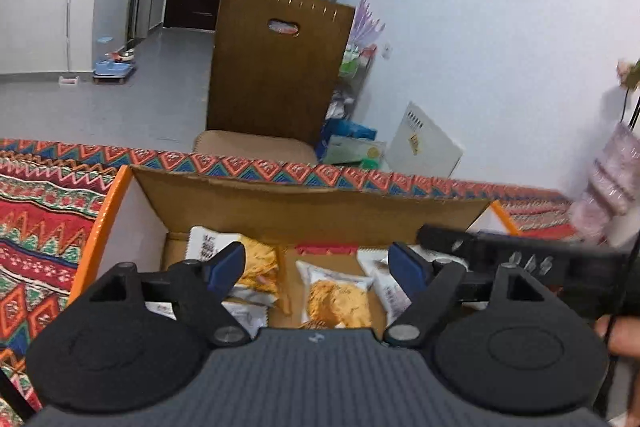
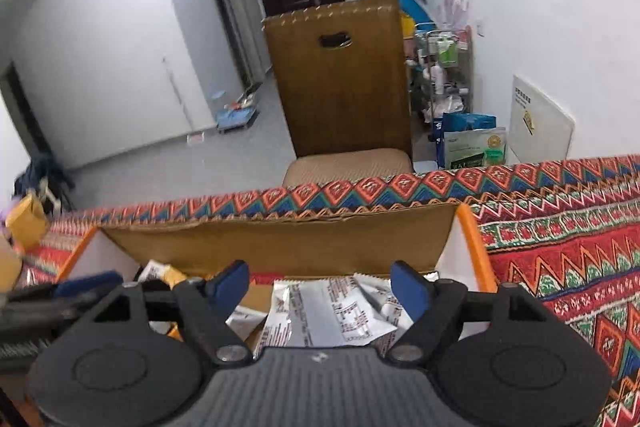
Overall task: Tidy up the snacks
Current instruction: 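Lower both held packets into the red box and open both tools, then withdraw both open tools from the box back toward the snack pile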
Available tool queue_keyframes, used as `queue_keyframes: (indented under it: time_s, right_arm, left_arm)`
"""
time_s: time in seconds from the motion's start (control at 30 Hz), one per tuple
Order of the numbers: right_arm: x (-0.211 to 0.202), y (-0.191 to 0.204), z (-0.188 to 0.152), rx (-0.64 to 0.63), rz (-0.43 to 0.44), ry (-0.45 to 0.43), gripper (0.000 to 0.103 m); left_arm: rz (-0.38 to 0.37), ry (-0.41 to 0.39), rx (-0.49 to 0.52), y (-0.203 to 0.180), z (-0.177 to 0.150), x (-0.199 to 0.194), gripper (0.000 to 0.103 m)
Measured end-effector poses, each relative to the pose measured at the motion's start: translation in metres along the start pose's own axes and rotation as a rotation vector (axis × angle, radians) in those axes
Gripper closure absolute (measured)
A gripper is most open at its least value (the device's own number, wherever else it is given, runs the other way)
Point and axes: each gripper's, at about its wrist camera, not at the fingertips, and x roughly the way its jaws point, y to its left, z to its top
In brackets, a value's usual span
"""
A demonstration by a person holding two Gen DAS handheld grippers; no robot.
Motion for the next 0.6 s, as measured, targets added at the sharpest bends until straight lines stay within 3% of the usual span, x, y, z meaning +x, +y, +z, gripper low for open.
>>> queue_keyframes:
  time_s: [0.1, 0.23, 0.33, 0.4, 0.6]
  right_arm:
    - [0.000, -0.007, -0.001, 0.014, 0.009, -0.002, 0.019]
    - [0.002, -0.006, -0.002, -0.003, 0.011, 0.020, 0.017]
    - [-0.002, -0.002, -0.002, -0.019, -0.024, -0.006, 0.018]
    - [-0.015, 0.004, -0.002, -0.030, -0.040, -0.044, 0.018]
    - [-0.082, 0.023, -0.006, -0.101, 0.026, -0.110, 0.009]
  left_arm:
    - [0.073, -0.034, 0.033, -0.006, -0.001, -0.016, 0.023]
    - [0.027, -0.113, 0.031, -0.008, 0.001, -0.061, 0.014]
    - [0.027, -0.140, 0.039, -0.010, 0.000, -0.102, 0.014]
    - [0.024, -0.170, 0.046, -0.011, -0.004, -0.128, 0.012]
    - [0.004, -0.232, 0.065, -0.016, -0.027, -0.201, 0.006]
